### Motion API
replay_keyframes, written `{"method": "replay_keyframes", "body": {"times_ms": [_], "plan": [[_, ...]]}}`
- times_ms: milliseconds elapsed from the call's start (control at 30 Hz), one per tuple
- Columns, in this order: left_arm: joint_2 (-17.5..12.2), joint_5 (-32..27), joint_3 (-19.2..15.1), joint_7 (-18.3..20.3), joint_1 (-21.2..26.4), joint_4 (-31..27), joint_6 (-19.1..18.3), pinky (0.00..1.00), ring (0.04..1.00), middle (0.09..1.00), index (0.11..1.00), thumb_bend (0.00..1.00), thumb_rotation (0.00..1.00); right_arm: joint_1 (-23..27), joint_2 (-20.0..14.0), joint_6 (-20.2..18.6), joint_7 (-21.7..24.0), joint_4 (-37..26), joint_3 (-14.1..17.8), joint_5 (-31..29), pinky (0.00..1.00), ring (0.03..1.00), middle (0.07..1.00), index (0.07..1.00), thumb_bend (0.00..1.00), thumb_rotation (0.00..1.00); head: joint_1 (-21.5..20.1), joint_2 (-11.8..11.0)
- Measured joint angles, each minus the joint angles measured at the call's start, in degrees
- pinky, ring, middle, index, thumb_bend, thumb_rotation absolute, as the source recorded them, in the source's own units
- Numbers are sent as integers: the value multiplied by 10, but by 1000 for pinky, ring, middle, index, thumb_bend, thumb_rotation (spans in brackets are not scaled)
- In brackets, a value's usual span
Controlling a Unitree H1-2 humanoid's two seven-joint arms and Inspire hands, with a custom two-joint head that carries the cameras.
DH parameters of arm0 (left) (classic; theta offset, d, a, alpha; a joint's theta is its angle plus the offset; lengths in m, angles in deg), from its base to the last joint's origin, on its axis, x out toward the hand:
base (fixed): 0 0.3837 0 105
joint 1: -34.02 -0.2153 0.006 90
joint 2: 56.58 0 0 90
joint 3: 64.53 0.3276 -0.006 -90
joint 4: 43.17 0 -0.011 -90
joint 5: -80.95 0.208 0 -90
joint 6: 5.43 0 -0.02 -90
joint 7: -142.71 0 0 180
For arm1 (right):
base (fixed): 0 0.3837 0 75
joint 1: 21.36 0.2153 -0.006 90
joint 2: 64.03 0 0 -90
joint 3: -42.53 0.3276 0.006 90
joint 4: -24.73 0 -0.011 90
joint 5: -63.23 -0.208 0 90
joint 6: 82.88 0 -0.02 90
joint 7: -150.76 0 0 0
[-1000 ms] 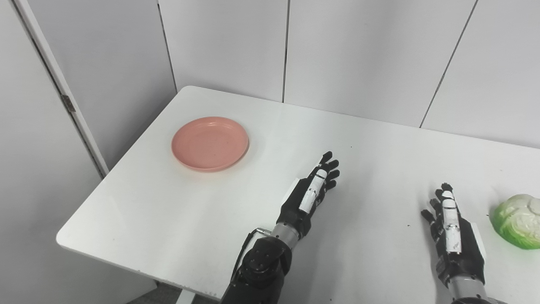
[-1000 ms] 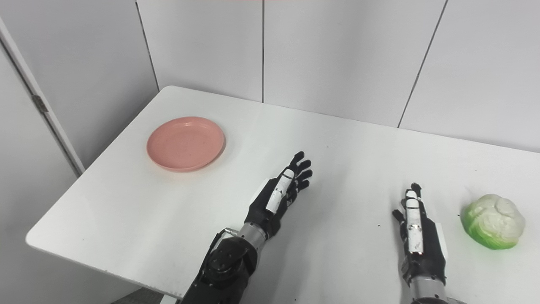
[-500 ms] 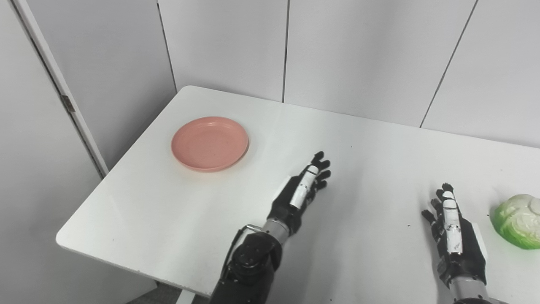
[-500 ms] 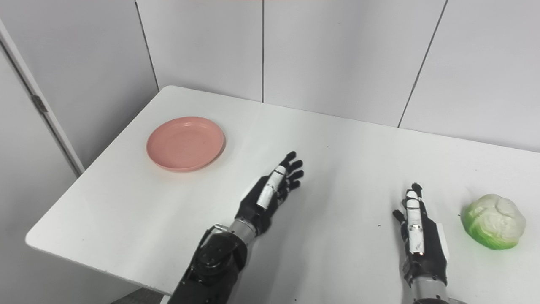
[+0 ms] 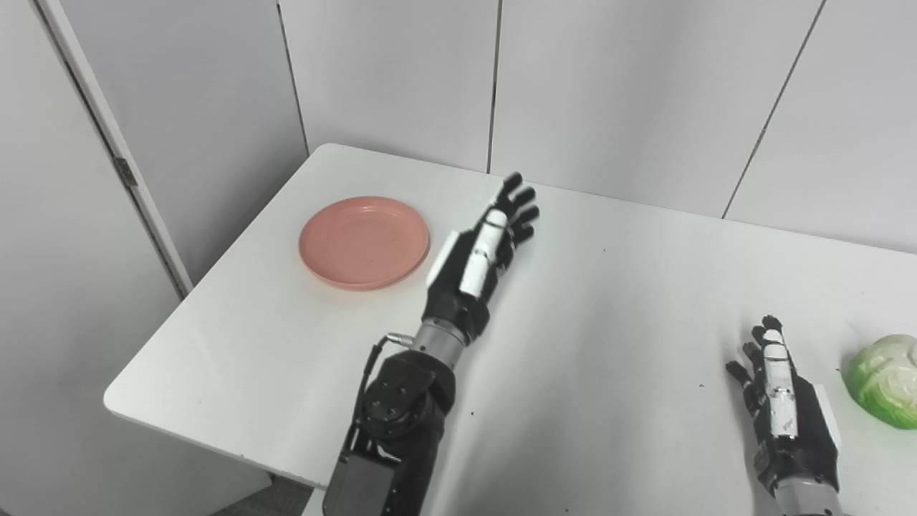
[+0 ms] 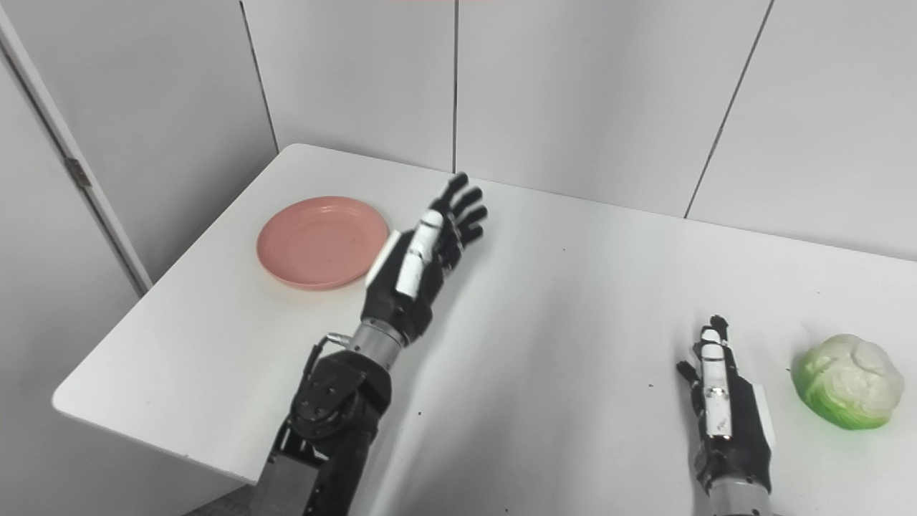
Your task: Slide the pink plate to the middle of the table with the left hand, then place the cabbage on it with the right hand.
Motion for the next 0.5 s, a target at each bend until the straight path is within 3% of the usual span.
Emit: {"method": "replay_keyframes", "body": {"times_ms": [500], "plan": [[-49,-8,-104,-56,55,-6,18,926,933,946,932,413,1000,0,-14,-25,8,-17,4,-7,1000,1000,1000,1000,157,1000,17,13]]}}
